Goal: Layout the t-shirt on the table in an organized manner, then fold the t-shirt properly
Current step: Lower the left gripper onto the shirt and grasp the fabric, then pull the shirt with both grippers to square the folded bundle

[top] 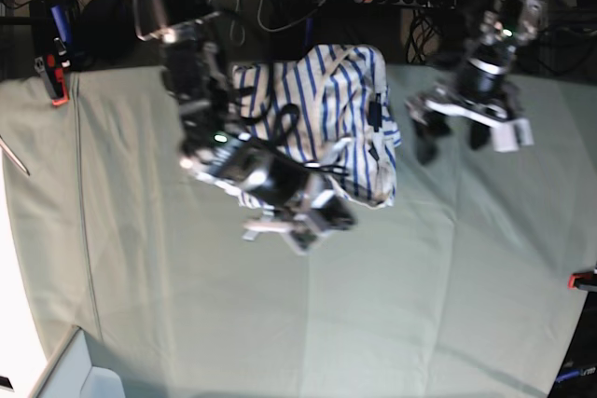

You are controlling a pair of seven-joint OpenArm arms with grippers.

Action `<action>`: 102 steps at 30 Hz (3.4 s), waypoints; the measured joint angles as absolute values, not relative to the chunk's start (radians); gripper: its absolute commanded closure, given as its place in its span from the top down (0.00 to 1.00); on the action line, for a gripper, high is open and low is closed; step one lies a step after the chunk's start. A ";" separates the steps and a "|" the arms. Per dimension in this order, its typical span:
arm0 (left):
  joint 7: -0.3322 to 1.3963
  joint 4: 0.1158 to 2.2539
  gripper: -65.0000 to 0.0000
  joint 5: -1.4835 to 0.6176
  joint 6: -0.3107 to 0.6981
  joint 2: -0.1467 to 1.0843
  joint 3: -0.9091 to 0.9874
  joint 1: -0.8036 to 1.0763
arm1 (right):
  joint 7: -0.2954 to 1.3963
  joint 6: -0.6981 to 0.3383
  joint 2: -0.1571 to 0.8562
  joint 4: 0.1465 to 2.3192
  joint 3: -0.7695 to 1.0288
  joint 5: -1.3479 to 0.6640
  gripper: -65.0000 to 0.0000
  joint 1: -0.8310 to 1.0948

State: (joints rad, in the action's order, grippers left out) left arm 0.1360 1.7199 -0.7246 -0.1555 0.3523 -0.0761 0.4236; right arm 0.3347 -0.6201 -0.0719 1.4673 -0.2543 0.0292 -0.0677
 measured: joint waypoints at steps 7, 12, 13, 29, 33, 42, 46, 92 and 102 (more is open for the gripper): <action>0.123 1.651 0.87 -0.727 -0.155 0.346 -0.269 0.334 | 0.347 -0.619 -0.014 1.545 -0.128 0.025 0.00 0.023; 0.131 1.585 0.87 -0.728 -0.161 0.284 -0.291 0.314 | 0.347 -0.620 -0.015 1.583 -0.067 0.025 0.00 0.079; 0.126 1.575 0.87 -0.728 -0.160 0.284 -0.291 0.306 | 0.347 -0.620 -0.015 1.585 -0.059 0.025 0.00 0.084; 0.101 1.361 0.84 -0.719 -0.159 0.210 -0.353 0.188 | 0.347 -0.620 -0.016 1.698 0.015 0.025 0.00 0.183; 0.097 1.348 0.56 -0.719 -0.159 0.211 -0.369 0.183 | 0.348 -0.620 -0.014 1.747 0.059 0.029 0.00 0.192; 0.158 1.336 0.02 -0.723 -0.158 0.220 -0.384 0.120 | 0.347 -0.620 -0.017 1.807 0.164 0.028 0.00 0.228; 0.370 1.285 0.00 -0.732 -0.144 0.238 -0.382 -0.007 | 0.347 -0.620 -0.017 1.814 0.227 0.028 0.00 0.233; 0.290 1.048 0.60 0.277 0.438 -0.011 -0.767 -0.422 | 0.347 -0.620 -0.028 1.830 0.397 0.025 0.00 0.331; 0.394 1.228 0.60 0.268 0.450 0.036 -0.662 -0.405 | 0.344 -0.620 -0.075 1.831 0.407 0.025 0.00 0.331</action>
State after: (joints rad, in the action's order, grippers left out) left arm 0.3943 1.2278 0.2684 0.4500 0.0357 -0.6624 -0.4053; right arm 0.3435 -0.6197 -0.0746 1.8305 0.4068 0.0250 0.3305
